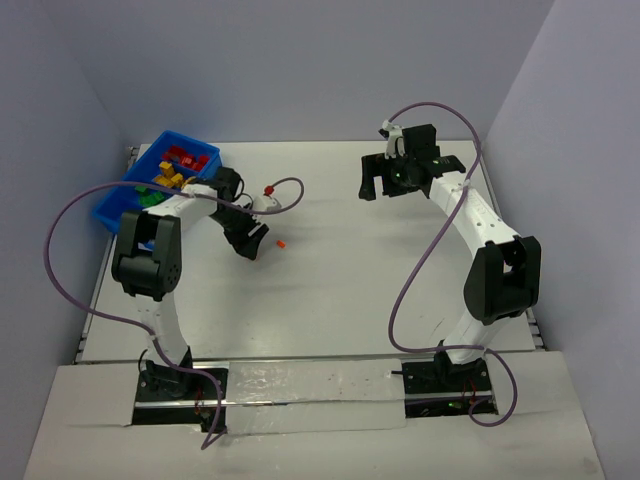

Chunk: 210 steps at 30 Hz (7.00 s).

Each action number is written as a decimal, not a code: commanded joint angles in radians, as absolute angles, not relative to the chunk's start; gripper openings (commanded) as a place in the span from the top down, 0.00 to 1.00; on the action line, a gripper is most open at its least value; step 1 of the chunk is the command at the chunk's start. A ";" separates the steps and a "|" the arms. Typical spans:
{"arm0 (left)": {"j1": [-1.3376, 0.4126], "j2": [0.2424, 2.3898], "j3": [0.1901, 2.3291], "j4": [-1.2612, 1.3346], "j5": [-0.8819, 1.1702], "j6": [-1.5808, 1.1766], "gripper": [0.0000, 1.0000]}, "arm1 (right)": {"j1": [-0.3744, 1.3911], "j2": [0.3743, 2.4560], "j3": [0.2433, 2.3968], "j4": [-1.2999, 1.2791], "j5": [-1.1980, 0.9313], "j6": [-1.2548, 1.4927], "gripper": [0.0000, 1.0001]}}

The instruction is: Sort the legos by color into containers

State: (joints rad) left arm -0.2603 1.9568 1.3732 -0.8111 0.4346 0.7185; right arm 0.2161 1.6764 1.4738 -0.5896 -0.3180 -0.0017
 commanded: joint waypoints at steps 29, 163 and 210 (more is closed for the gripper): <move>-0.297 1.857 1.304 -0.729 0.353 0.675 0.75 | 0.222 1.684 1.519 -0.595 -0.313 -0.018 0.00; -0.551 1.960 1.308 -0.386 0.012 0.035 0.43 | 0.207 1.694 1.527 -0.635 -0.324 -0.023 0.00; 0.340 1.798 1.682 -0.900 0.467 0.414 1.00 | 0.238 1.724 1.556 -0.645 -0.350 -0.018 0.00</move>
State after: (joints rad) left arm 0.2639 1.7211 1.6136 -0.8255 0.3924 0.3352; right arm 0.2238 1.7107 1.5005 -0.6414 -0.3416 -0.0196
